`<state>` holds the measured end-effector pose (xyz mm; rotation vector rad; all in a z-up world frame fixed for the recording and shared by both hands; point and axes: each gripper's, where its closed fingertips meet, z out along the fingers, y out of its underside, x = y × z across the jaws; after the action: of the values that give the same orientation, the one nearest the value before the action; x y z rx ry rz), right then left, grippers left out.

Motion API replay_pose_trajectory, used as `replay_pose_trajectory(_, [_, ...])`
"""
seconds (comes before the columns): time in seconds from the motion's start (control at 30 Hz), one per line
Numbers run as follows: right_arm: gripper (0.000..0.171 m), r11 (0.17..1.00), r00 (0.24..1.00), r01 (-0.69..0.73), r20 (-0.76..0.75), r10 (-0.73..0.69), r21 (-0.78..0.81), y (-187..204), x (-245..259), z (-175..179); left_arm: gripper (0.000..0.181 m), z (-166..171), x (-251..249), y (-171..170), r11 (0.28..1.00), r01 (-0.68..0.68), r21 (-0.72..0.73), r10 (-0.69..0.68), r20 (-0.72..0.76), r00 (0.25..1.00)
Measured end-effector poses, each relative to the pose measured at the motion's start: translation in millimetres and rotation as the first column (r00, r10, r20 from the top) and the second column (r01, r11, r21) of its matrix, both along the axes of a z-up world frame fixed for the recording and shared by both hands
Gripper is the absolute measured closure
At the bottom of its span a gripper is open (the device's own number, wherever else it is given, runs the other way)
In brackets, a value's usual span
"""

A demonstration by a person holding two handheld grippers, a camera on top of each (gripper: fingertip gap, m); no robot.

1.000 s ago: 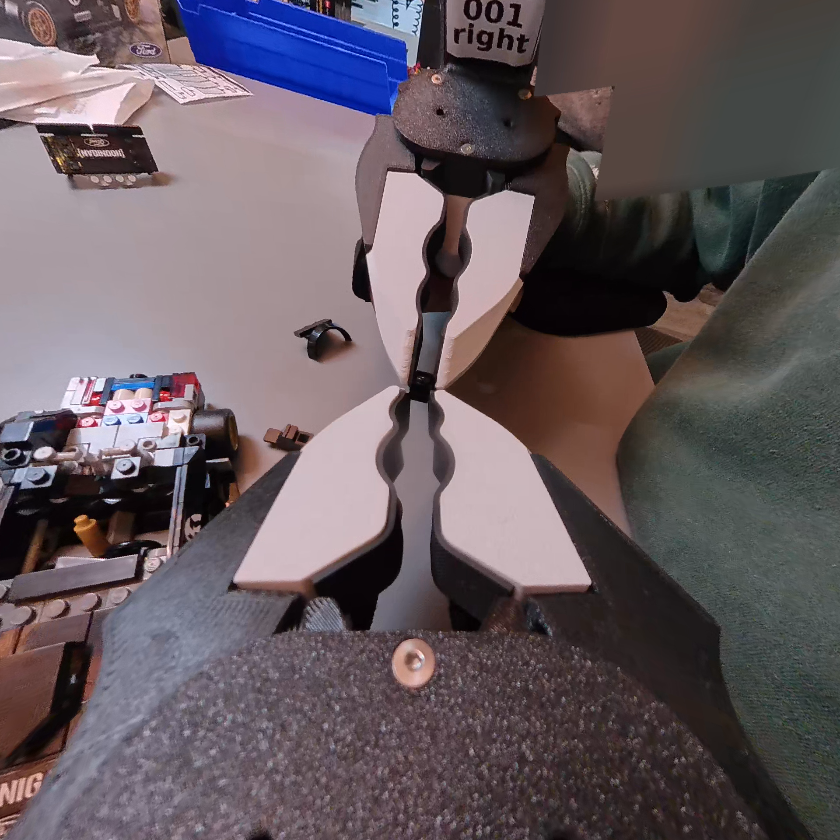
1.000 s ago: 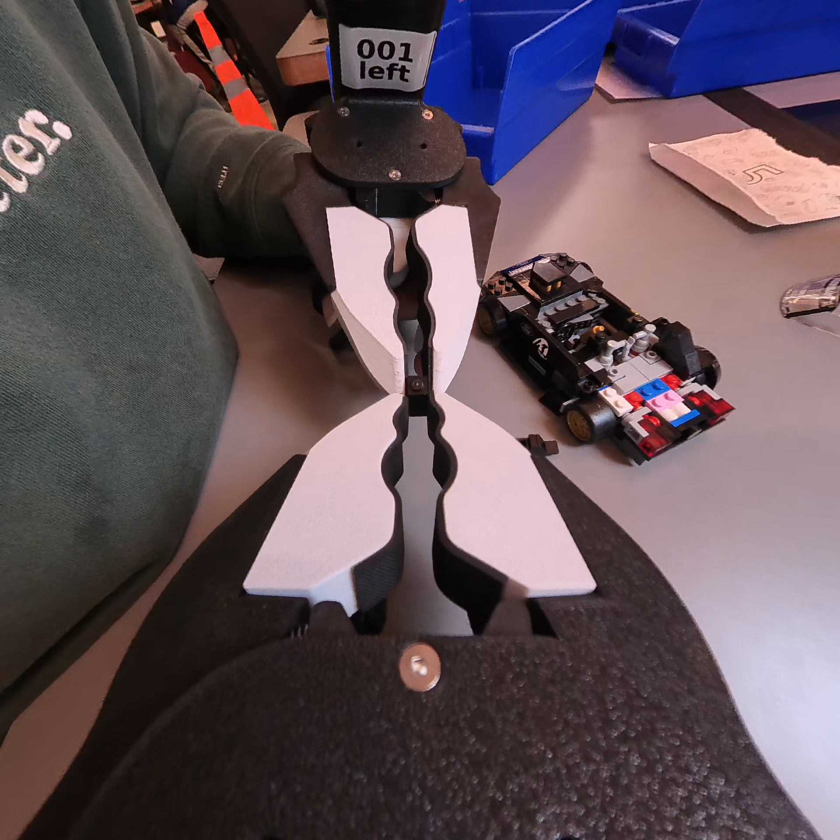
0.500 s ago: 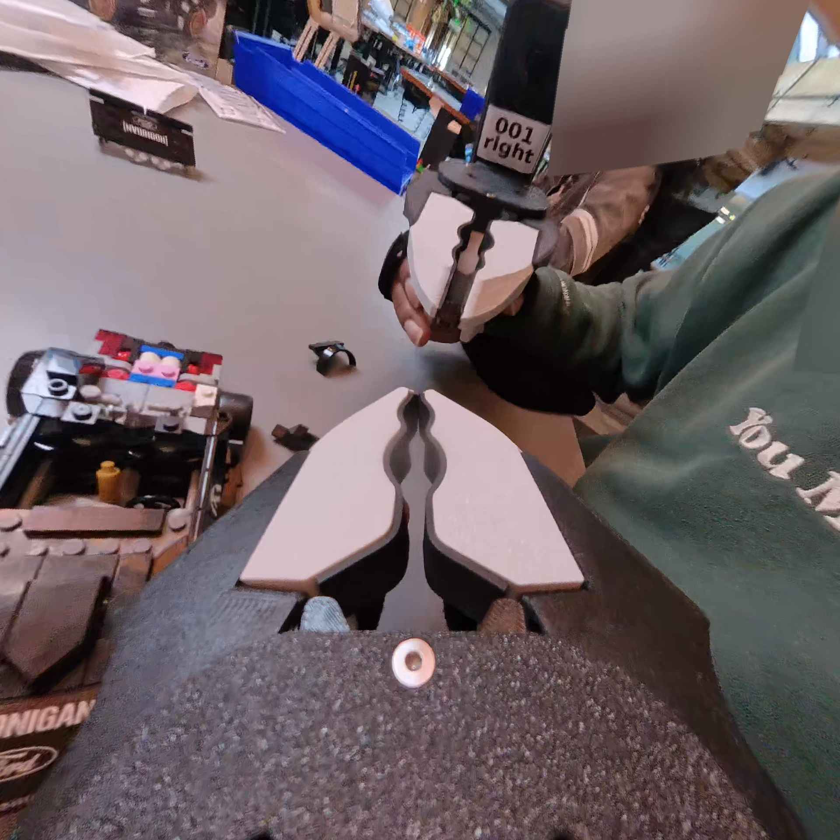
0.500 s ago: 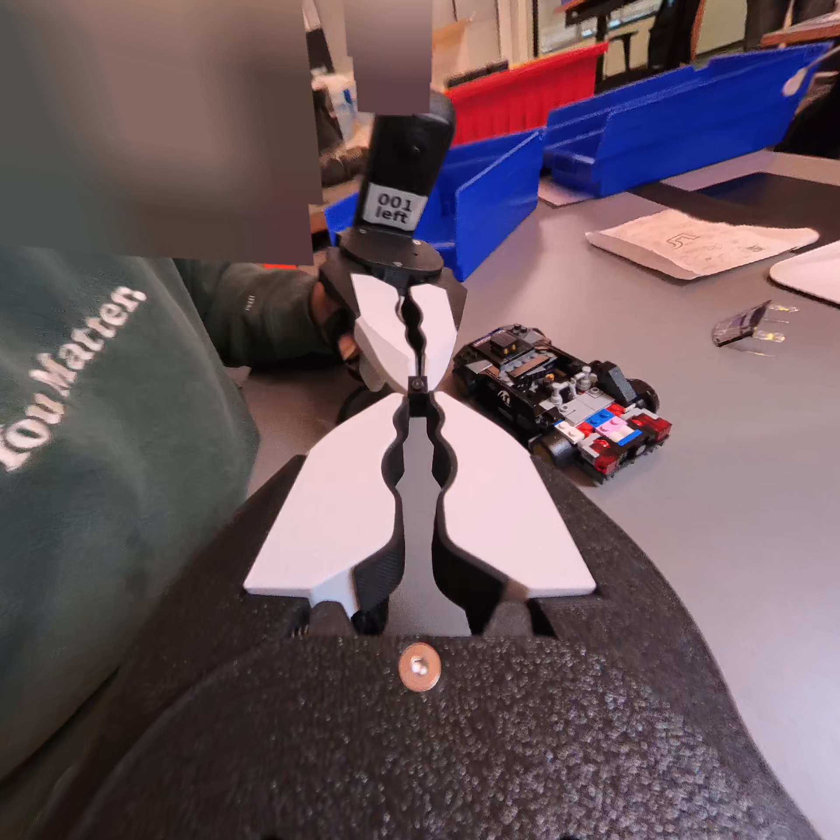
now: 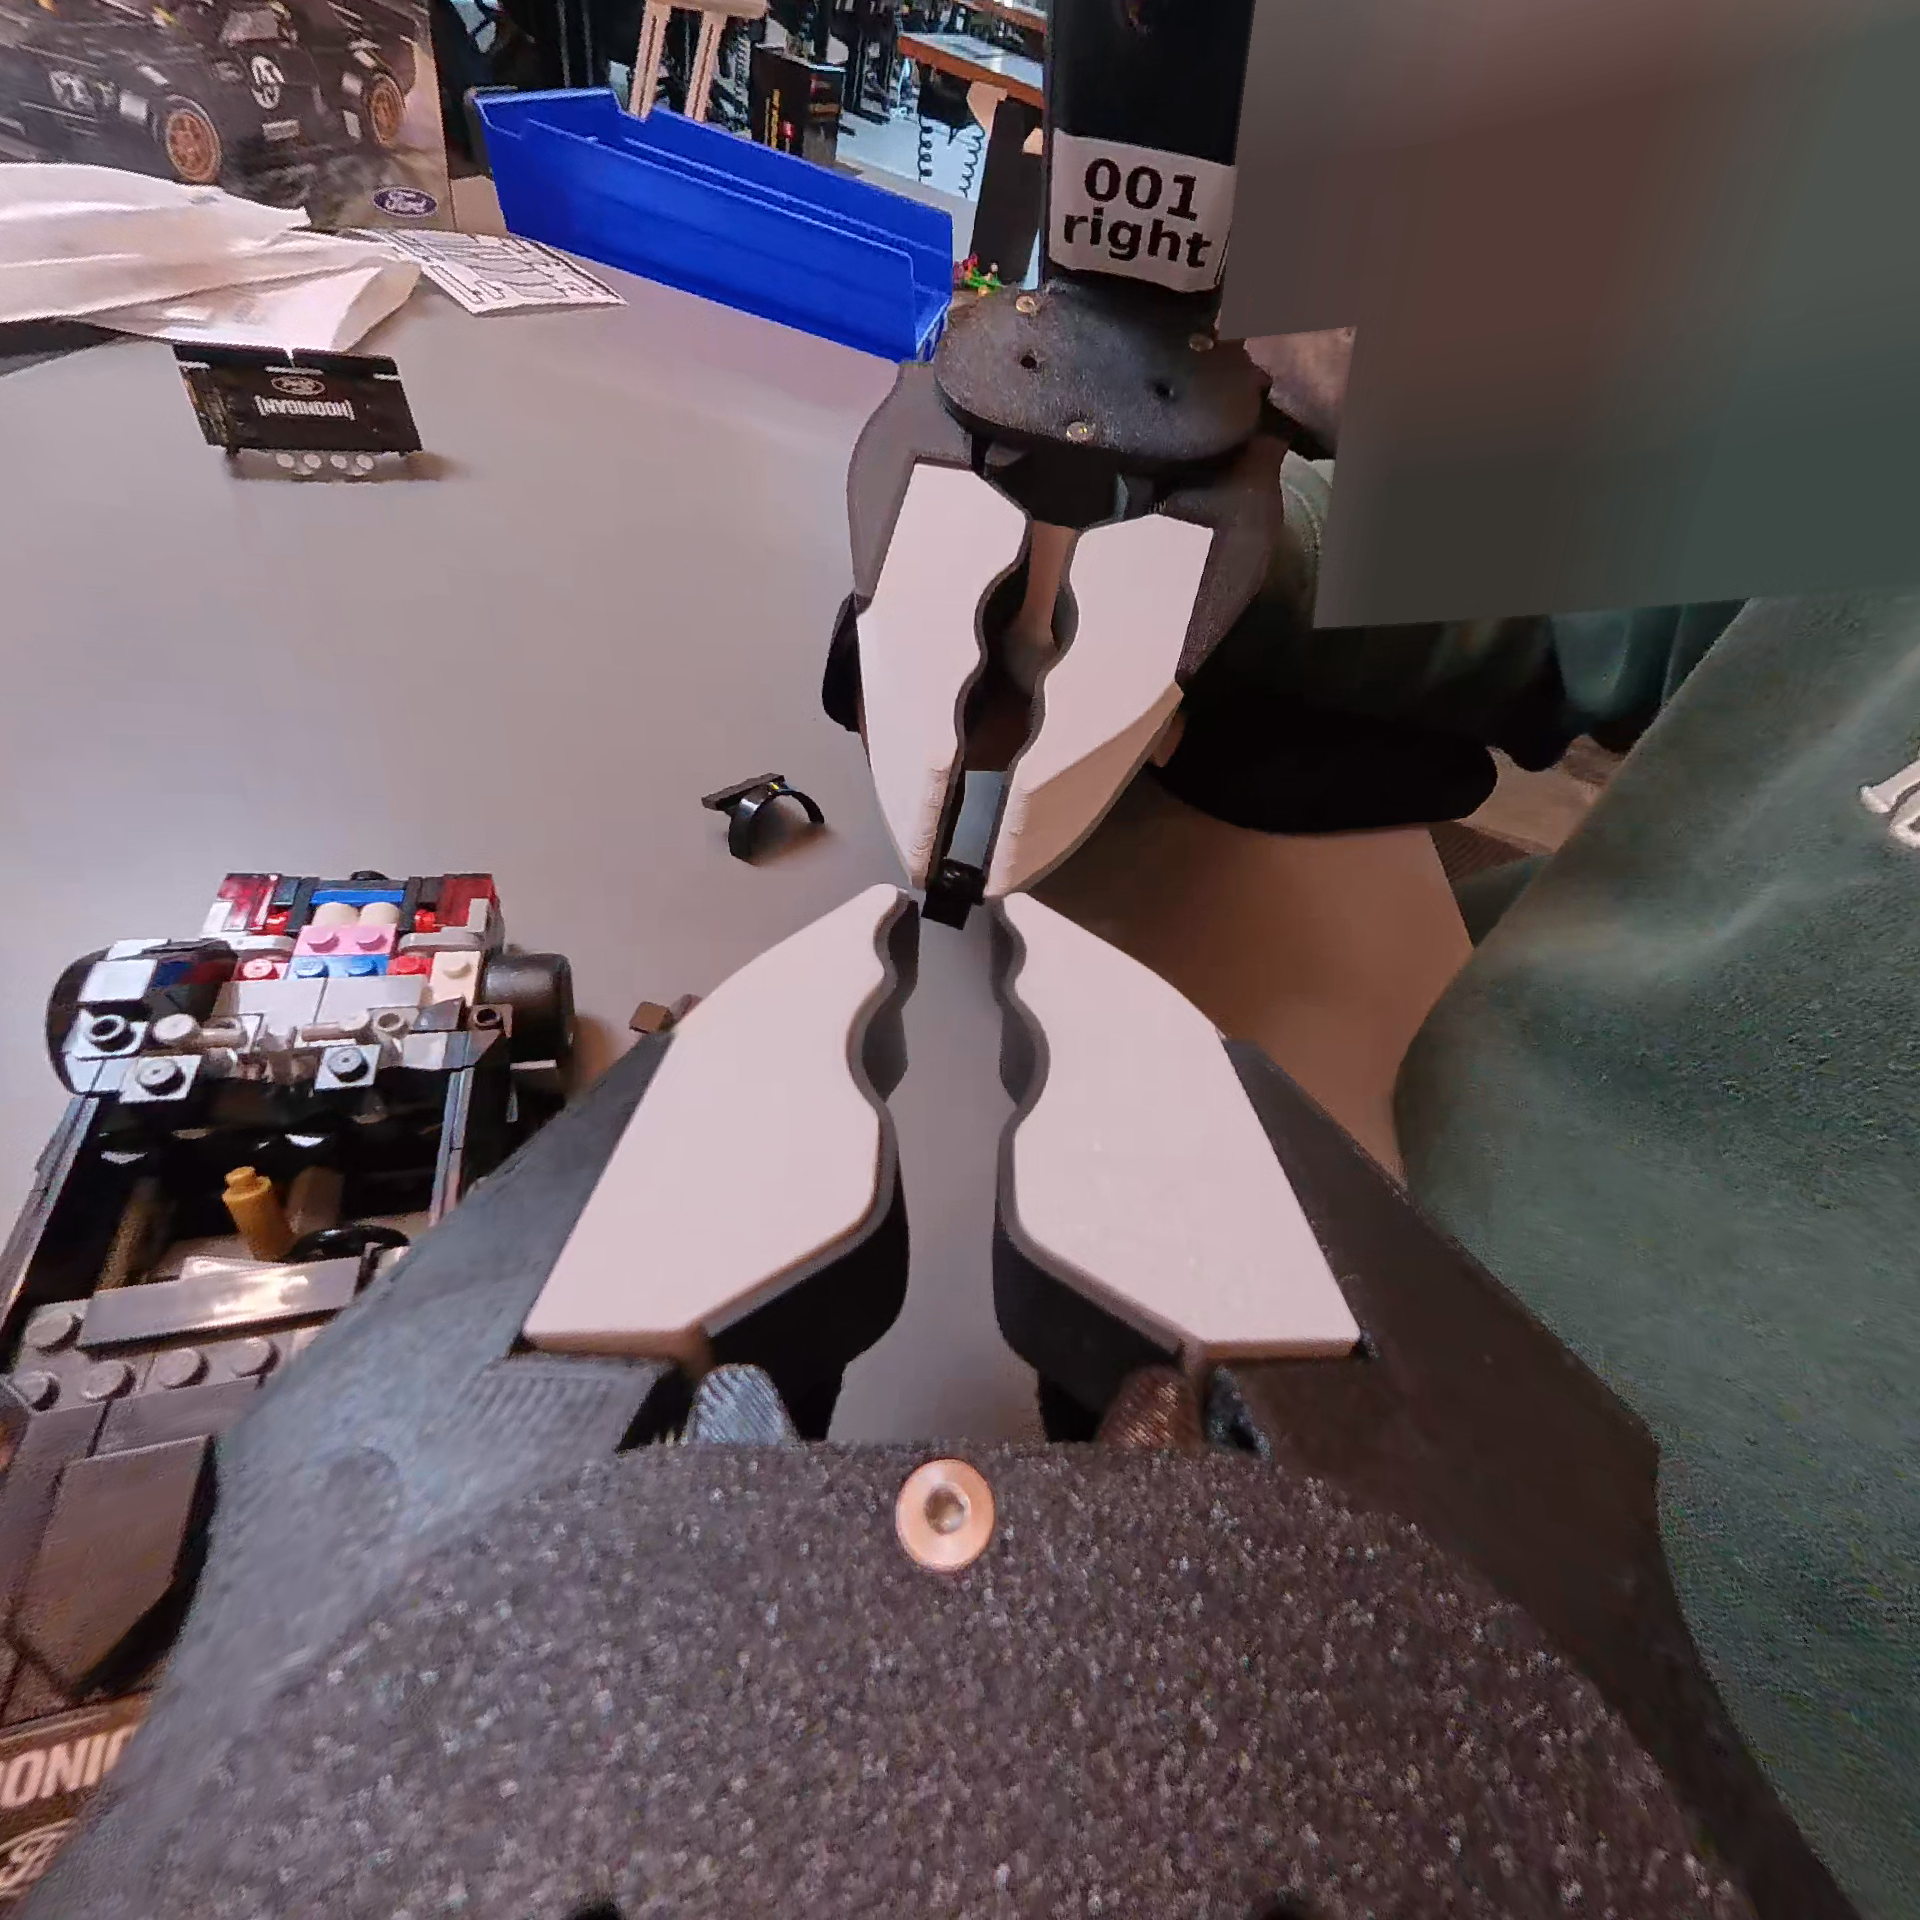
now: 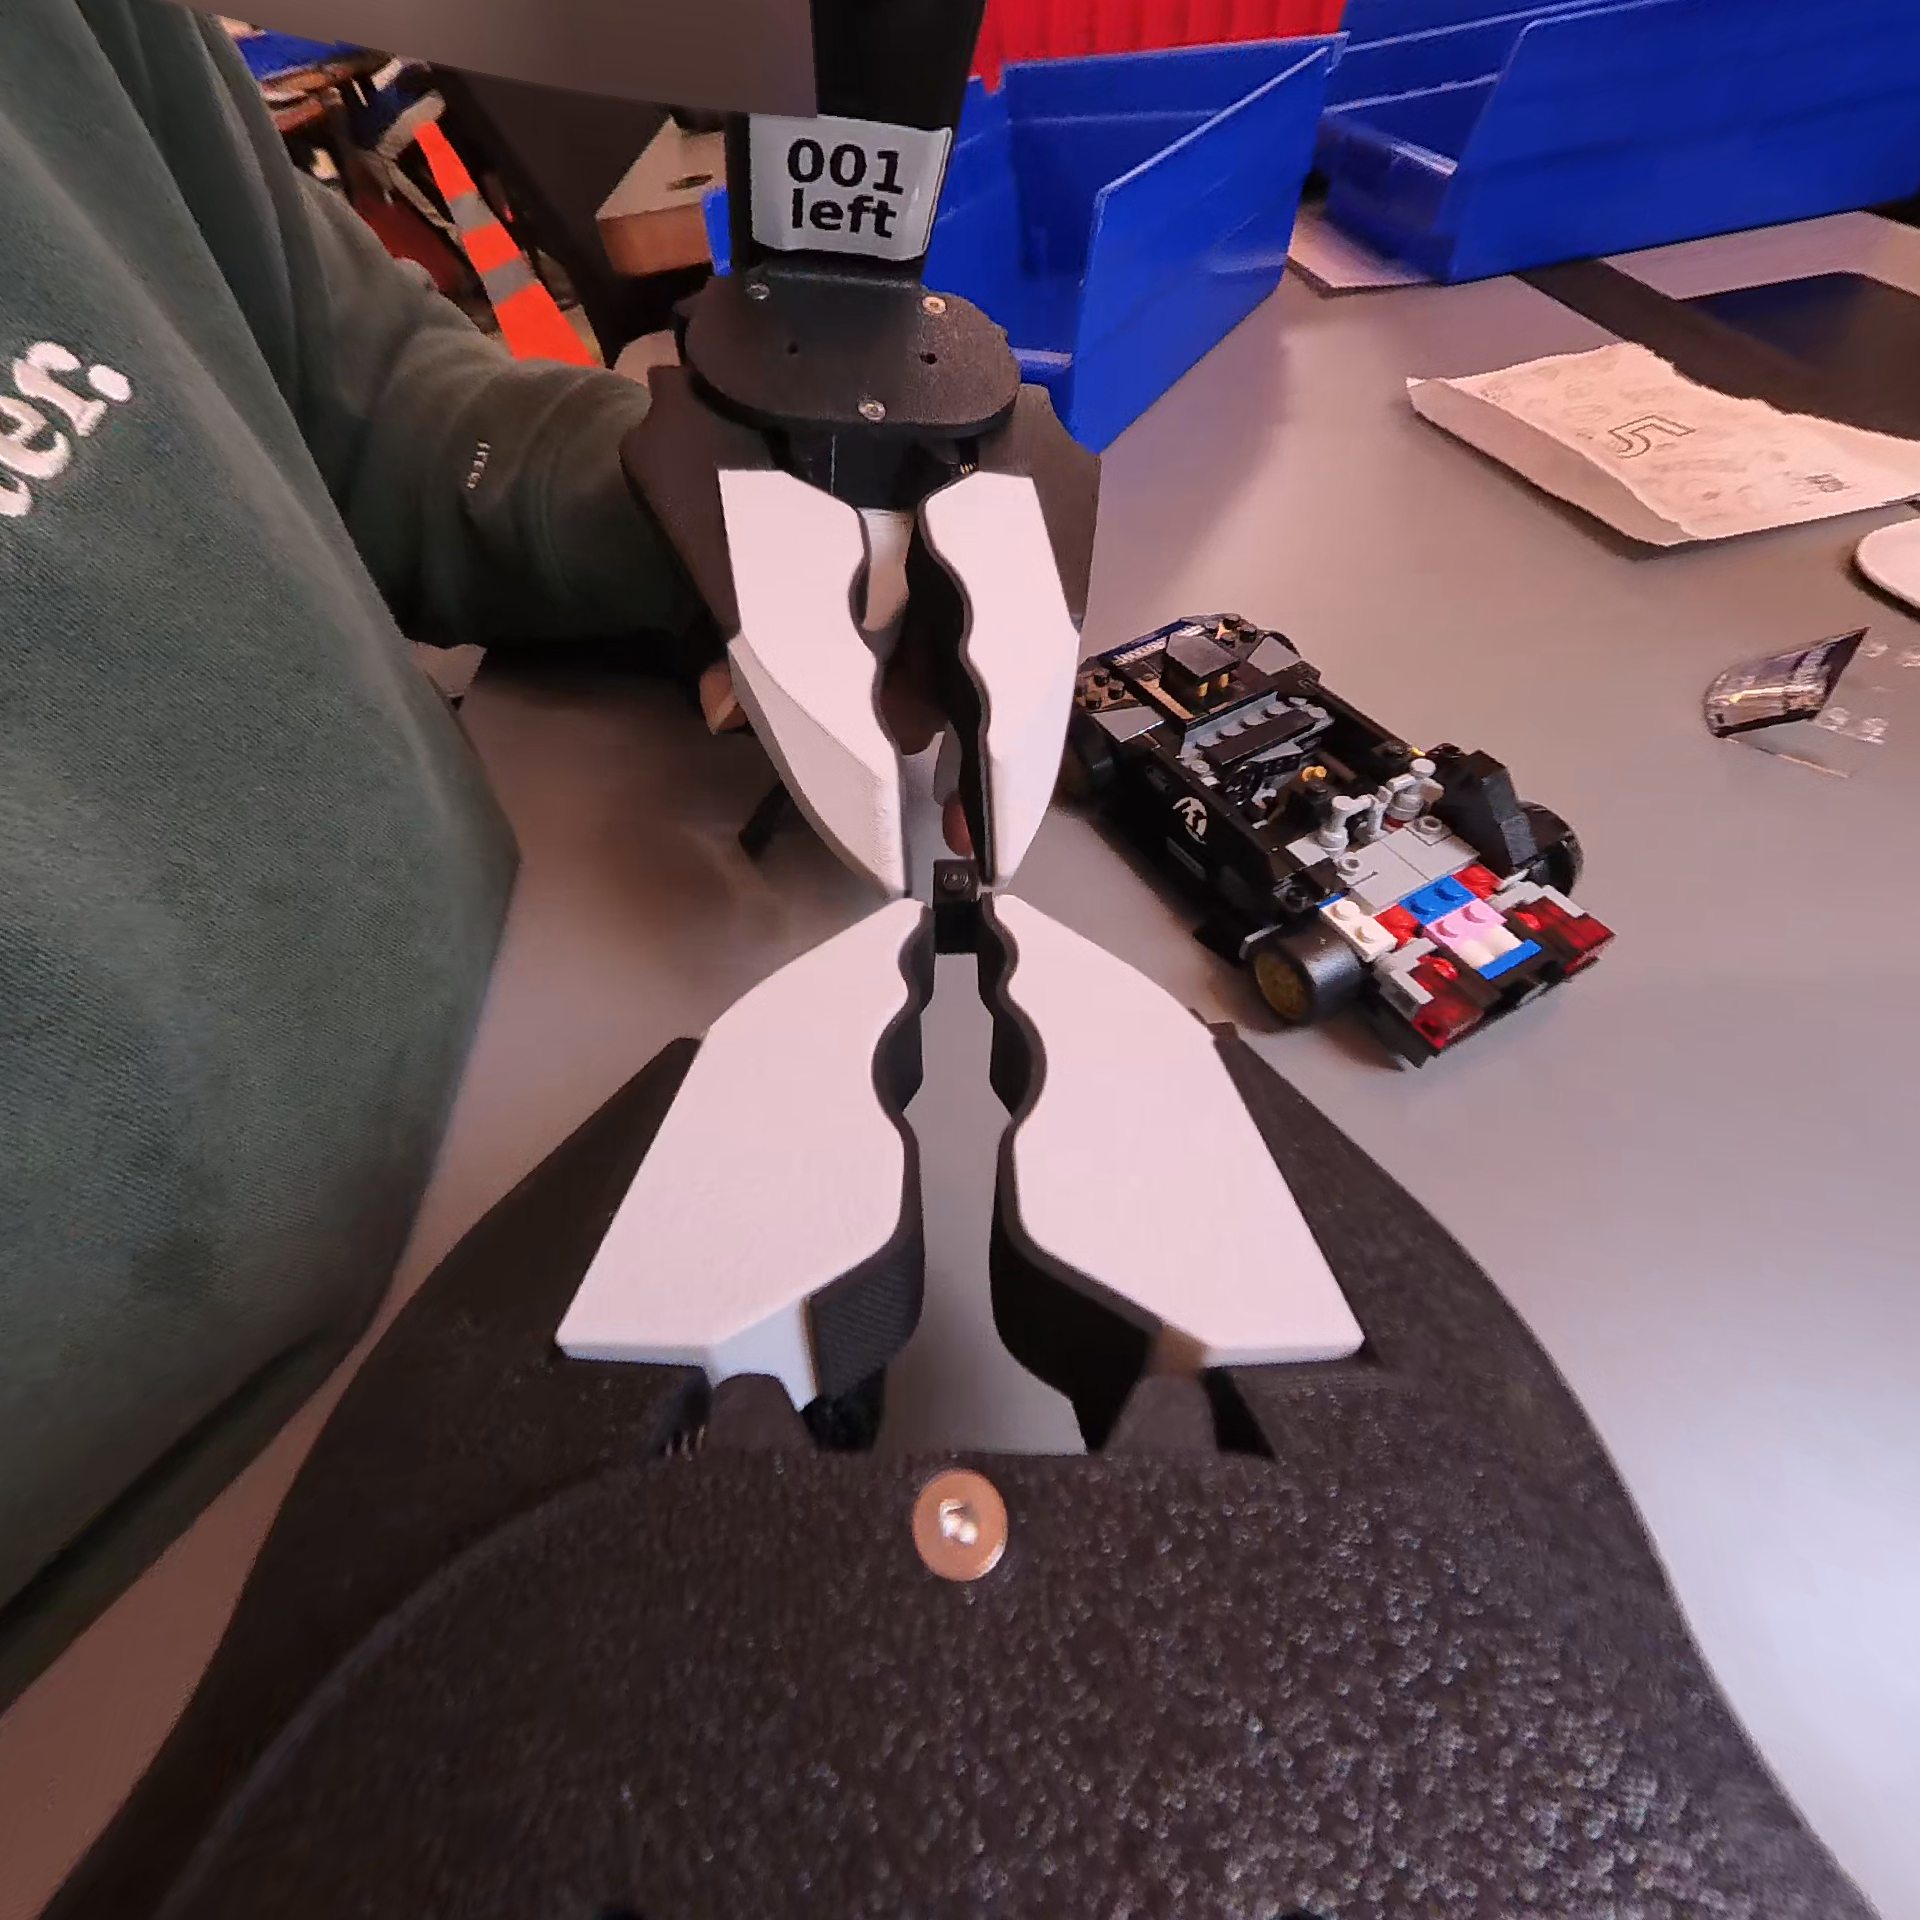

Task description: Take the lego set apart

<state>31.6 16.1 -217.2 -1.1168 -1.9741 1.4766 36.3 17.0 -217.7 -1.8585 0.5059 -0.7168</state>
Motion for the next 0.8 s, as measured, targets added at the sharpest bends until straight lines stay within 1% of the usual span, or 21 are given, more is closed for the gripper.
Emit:
replay_pose_trajectory(0.07, [0.163,1.0,1.0,-0.01,0.001,0.01,-0.005,-3,0,-1,0.172,-2,1,0,1.0,0.002,0.001,-0.001,-0.02,1.0])
replay_pose_trajectory(0.23, [0.163,0.999,1.0,-0.018,0.012,0.018,-0.027,-3,0,-2,0.172,-3,1,-1,1.0,0.003,-0.019,-0.003,-0.021,1.0])
replay_pose_trajectory(0.43, [0.163,0.994,1.0,-0.001,-0.013,-0.001,-0.108,-1,-2,8,0.172,7,-1,1,0.998,-0.005,-0.055,0.013,0.138,0.99])
replay_pose_trajectory(0.47, [0.163,0.989,0.999,0.003,-0.032,-0.008,-0.151,0,-2,13,0.173,13,-1,2,0.999,-0.011,-0.038,0.018,0.188,0.982])
replay_pose_trajectory(0.53, [0.163,0.959,0.997,-0.002,-0.078,-0.021,-0.285,1,-4,31,0.173,32,-3,2,1.0,-0.015,0.011,0.011,0.313,0.95])
replay_pose_trajectory(0.6, [0.163,0.916,0.991,0.001,-0.12,-0.053,-0.401,4,-7,46,0.171,42,-6,3,0.999,-0.025,0.03,0.011,0.382,0.924])
replay_pose_trajectory(0.7, [0.163,0.855,0.988,0.001,-0.132,-0.081,-0.519,5,-13,57,0.167,52,-6,3,0.997,-0.039,0.064,0.009,0.417,0.909])
replay_pose_trajectory(0.8, [0.163,0.798,0.989,-0.003,-0.122,-0.088,-0.603,1,-17,62,0.165,51,-6,6,0.995,-0.072,0.069,0.04,0.38,0.924])
